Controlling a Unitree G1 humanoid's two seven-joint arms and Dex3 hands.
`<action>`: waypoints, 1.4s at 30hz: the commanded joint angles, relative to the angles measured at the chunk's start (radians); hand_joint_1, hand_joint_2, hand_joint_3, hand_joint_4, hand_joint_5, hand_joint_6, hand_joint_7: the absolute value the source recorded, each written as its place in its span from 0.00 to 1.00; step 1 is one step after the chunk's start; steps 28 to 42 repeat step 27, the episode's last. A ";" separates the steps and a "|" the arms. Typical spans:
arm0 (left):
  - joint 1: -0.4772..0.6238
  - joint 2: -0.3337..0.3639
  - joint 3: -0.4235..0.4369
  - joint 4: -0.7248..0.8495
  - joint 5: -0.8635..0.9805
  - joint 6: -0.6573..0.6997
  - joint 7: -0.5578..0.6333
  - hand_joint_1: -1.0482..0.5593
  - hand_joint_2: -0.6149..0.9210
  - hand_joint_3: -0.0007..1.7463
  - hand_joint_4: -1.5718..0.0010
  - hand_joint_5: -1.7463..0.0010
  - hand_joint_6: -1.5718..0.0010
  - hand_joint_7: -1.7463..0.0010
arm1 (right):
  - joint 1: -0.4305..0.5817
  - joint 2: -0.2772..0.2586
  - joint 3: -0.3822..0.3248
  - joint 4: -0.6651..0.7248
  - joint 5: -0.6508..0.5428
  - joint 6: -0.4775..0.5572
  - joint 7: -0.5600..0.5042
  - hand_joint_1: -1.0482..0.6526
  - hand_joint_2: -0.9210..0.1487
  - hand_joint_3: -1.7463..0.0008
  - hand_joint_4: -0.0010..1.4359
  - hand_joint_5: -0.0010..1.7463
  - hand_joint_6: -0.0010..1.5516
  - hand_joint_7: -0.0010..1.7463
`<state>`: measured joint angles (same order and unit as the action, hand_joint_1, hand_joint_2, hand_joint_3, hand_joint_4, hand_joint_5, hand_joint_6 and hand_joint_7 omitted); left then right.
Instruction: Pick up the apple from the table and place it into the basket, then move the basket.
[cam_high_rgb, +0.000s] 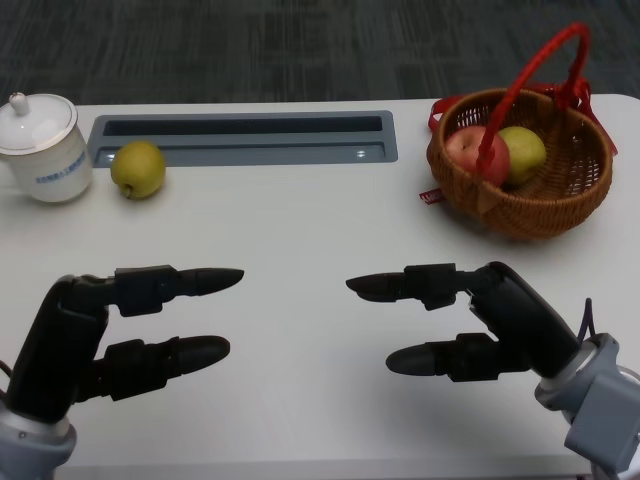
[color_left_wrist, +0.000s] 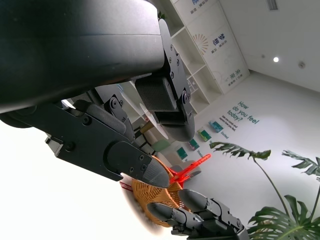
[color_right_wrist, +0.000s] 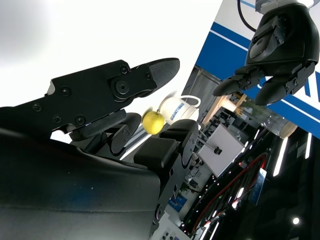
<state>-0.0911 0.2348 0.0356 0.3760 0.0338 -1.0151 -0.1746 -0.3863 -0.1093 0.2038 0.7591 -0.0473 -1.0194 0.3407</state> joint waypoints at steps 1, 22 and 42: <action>0.006 0.019 0.006 -0.003 -0.021 -0.008 -0.009 0.42 0.94 0.00 0.32 0.99 0.37 1.00 | -0.020 0.012 -0.011 0.014 0.034 -0.016 0.022 0.48 0.01 0.92 0.55 0.02 0.46 0.02; 0.008 0.022 0.009 0.001 -0.027 -0.016 -0.011 0.42 0.94 0.00 0.31 0.99 0.36 1.00 | 0.032 0.078 -0.059 -0.119 0.355 0.227 0.353 0.56 0.07 0.97 0.32 0.01 0.28 0.00; 0.004 0.024 0.010 0.005 -0.025 -0.018 -0.011 0.43 0.94 0.00 0.31 0.99 0.36 1.00 | 0.067 0.112 -0.098 -0.232 0.479 0.446 0.382 0.65 0.34 0.40 0.43 0.01 0.34 0.01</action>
